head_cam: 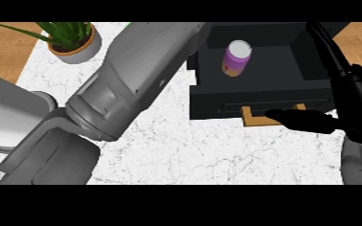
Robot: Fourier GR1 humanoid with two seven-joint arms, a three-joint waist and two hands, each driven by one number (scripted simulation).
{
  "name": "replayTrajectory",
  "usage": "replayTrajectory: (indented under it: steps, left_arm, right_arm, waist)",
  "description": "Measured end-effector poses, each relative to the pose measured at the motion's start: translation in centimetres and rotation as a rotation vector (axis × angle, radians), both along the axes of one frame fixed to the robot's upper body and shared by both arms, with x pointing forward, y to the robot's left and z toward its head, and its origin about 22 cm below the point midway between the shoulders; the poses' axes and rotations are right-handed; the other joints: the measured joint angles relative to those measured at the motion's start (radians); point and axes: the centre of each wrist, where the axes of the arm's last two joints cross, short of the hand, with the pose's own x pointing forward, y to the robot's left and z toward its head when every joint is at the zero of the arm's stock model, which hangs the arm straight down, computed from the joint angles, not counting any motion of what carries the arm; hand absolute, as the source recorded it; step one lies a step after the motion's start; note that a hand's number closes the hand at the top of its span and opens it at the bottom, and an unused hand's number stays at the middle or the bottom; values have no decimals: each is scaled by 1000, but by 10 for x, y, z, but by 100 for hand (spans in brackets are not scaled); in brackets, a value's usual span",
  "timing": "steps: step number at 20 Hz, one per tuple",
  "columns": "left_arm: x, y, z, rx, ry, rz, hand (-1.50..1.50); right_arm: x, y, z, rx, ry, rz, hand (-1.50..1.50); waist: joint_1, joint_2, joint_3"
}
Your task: Pick up the can, place it into the drawer and close the drawer
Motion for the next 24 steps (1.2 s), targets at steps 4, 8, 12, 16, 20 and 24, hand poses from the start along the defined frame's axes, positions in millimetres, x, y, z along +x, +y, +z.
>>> replayTrajectory:
  steps: [4, 8, 12, 16, 20, 24]
  left_arm:
    - [1, 2, -2, 11, -5, -2, -150]
    - [2, 3, 1, 7, 3, -19, -150]
    - [6, 12, -3, -6, 14, -19, -150]
    - [9, 24, 3, -8, 15, -4, -150]
    - [16, 42, 1, 1, 23, 12, -150]
    - [17, 52, 4, -2, 21, 9, -150]
  right_arm:
    - [24, 7, -19, -106, 13, -21, -150]
    - [47, 18, -41, -211, 30, -46, -150]
    - [68, 25, -64, -277, 31, -63, -150]
    - [90, 35, -85, -314, 19, -87, -150]
    - [113, 37, -94, -341, 2, -129, -150]
    - [133, 47, -99, -354, -38, -192, -150]
  waist:
    - [19, -4, 0]
    - [35, -7, -1]
    - [50, -13, -1]
    - [64, -16, -1]
    - [72, -16, -1]
    - [90, -17, -1]
